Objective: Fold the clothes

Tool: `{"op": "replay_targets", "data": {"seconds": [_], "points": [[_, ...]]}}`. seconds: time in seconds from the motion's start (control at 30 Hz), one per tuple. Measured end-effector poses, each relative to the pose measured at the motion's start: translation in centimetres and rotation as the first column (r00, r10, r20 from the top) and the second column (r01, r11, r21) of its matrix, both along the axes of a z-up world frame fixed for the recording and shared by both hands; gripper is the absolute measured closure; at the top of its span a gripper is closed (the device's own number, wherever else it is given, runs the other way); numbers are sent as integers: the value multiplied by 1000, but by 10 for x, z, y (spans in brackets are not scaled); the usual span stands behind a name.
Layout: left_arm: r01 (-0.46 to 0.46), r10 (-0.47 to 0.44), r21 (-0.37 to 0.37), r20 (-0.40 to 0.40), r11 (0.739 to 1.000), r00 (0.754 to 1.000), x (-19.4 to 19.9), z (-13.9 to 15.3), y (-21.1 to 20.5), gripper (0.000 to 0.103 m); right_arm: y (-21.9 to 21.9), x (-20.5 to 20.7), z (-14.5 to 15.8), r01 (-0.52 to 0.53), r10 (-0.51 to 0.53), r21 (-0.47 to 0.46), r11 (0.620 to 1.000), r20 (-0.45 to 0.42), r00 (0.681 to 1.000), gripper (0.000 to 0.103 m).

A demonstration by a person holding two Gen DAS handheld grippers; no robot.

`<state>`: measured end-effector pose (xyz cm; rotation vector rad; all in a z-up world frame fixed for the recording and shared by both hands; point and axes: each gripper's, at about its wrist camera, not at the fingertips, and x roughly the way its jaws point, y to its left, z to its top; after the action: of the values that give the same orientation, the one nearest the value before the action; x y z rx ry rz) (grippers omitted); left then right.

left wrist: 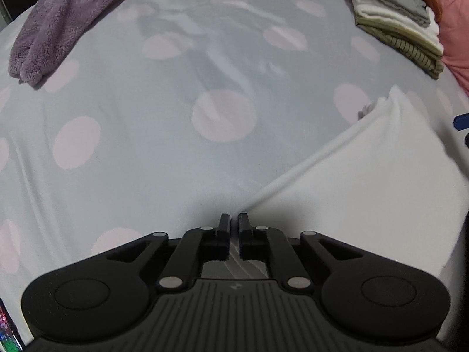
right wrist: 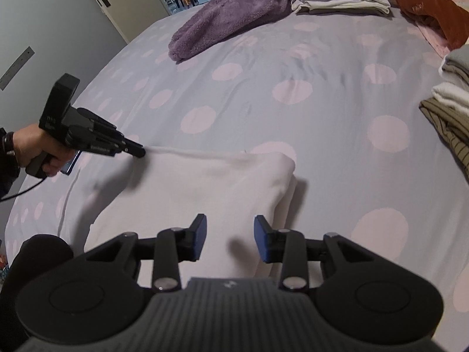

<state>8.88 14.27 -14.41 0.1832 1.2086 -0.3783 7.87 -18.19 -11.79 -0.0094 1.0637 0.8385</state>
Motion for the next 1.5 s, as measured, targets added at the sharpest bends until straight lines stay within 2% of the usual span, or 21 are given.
{"op": "replay_targets", "data": {"seconds": [0.07,0.13,0.2,0.3,0.33,0.47,0.63,0.67,0.73,0.77,0.8,0.87,0.93,0.97,1.1,1.17,1.27,1.33,1.43,1.5], "points": [[-57,57,-17,33,998,998,-3,3,6,86,1,-3,0,-2,2,2,1000,-3,1000,64],[-132,134,-57,36,990,990,-7,8,20,77,0,-5,0,0,0,3,1000,-9,1000,64],[-206,209,-92,18,974,978,-17,14,34,63,-2,-5,-1,17,-17,-3,1000,-20,1000,63],[-275,274,-130,-24,953,961,-40,21,47,53,-5,-5,-6,56,-57,-12,998,-52,997,54],[-280,278,-140,-36,950,960,-50,22,48,53,-5,-5,-8,65,-66,-12,998,-58,996,51],[-291,285,-140,-60,946,957,-83,19,35,52,1,-8,-14,75,-77,-30,997,-60,995,51],[-270,256,-215,-92,938,962,-107,11,15,53,10,-17,-15,68,-69,-29,997,-49,996,51],[-270,252,-226,-106,936,962,-108,8,12,54,12,-19,-15,63,-65,-28,998,-49,997,51],[-283,256,-238,-138,929,957,-107,-1,10,67,12,-22,-14,58,-59,-26,998,-47,997,51],[-300,270,-257,-146,919,952,-107,-3,13,94,12,-23,-13,56,-57,-24,998,-46,997,51],[-323,290,-290,-152,901,945,-107,-5,17,97,12,-25,-12,55,-56,-22,998,-44,997,51],[-380,337,-367,-177,849,925,-109,-6,28,98,9,-27,-10,57,-58,-21,998,-39,998,51],[-411,379,-360,-160,837,912,-117,-3,36,98,6,-30,-9,61,-62,-22,998,-34,998,51],[-435,407,-365,-154,823,900,-123,0,41,98,5,-30,-9,63,-64,-24,998,-34,997,51],[-533,512,-398,-168,746,842,-144,3,58,98,2,-32,-9,67,-68,-24,997,-35,997,51],[-549,520,-371,-186,749,834,-146,-6,56,98,3,-32,-11,67,-68,-22,998,-41,997,51],[-540,502,-359,-201,761,841,-141,-19,44,98,8,-32,-14,57,-58,-21,998,-45,997,51],[-522,494,-349,-174,778,852,-138,-17,36,95,9,-34,-14,52,-53,-23,998,-38,998,51],[-500,491,-316,-114,806,864,-137,-3,28,85,6,-36,-15,57,-58,-32,998,-39,998,51],[-487,486,-305,-86,818,870,-149,6,31,74,4,-36,-17,76,-78,-63,995,-35,996,50]]}}
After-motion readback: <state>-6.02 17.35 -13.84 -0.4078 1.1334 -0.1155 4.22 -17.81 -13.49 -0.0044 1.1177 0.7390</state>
